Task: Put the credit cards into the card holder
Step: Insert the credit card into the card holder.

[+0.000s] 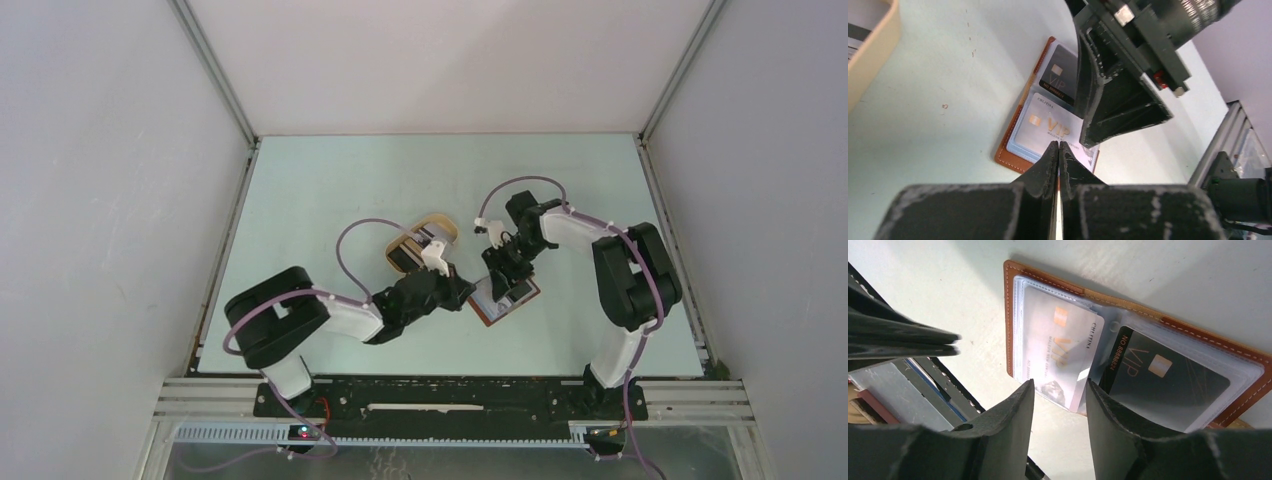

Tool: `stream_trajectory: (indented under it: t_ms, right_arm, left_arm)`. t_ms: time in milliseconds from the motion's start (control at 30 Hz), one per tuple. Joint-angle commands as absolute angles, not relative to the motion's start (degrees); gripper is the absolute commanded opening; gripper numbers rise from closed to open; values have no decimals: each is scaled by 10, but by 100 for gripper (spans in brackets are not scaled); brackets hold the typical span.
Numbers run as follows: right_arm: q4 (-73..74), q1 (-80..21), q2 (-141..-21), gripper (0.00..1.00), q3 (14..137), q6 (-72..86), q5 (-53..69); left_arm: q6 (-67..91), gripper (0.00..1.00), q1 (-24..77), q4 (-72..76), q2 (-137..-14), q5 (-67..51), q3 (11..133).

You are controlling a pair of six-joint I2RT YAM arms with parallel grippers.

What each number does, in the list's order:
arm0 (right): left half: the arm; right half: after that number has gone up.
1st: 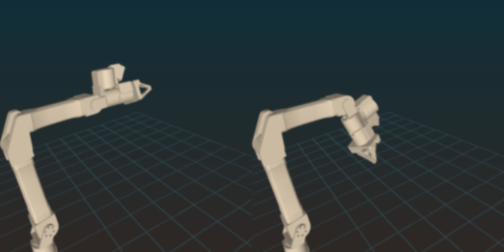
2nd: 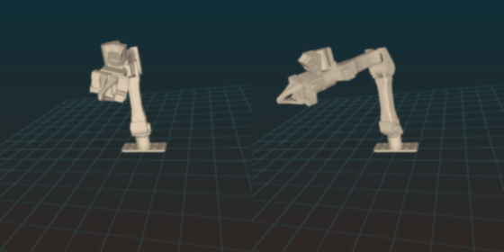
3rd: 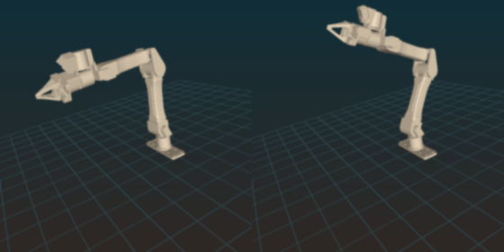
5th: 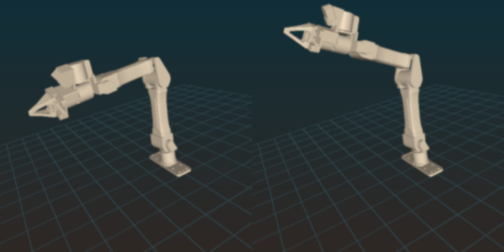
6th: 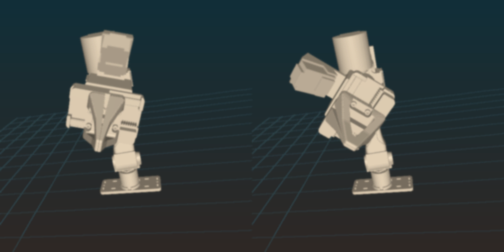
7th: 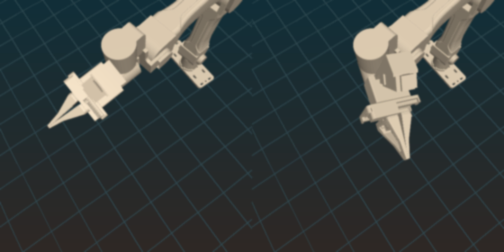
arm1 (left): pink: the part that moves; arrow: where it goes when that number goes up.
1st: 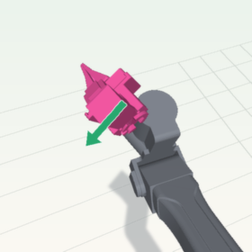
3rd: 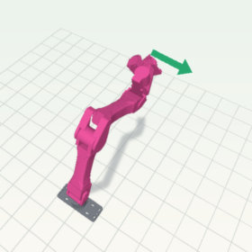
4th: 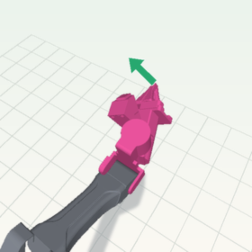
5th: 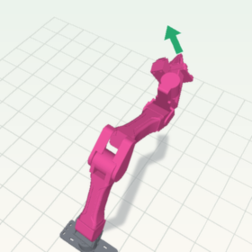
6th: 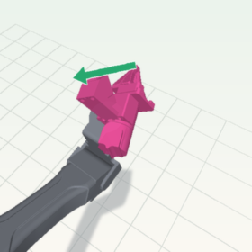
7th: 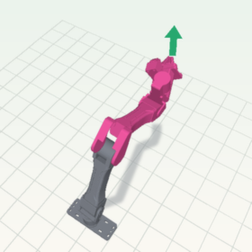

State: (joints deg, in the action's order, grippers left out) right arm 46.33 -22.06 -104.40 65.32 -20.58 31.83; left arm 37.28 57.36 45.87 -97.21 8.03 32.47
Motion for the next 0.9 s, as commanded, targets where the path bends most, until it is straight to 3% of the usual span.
stream_trajectory:
  t_ms: [0, 333, 567, 700, 867]
  right_arm:
    - [474, -227, -993, 53, 676, -235, 287]
    - [496, -227, -914, 52, 672, -303, 327]
    - [394, -218, -699, 47, 599, -336, 350]
    - [362, -192, -632, 43, 568, -355, 402]
    - [369, -183, -622, 32, 566, -386, 436]
  left_arm:
    - [352, 6, 576, 484, -890, 94, 292]
    - [328, 10, 577, 456, -771, 105, 233]
    - [277, 13, 578, 405, -635, 129, 214]
    - [247, 26, 577, 372, -554, 140, 209]
    - [223, 58, 577, 331, -466, 157, 199]
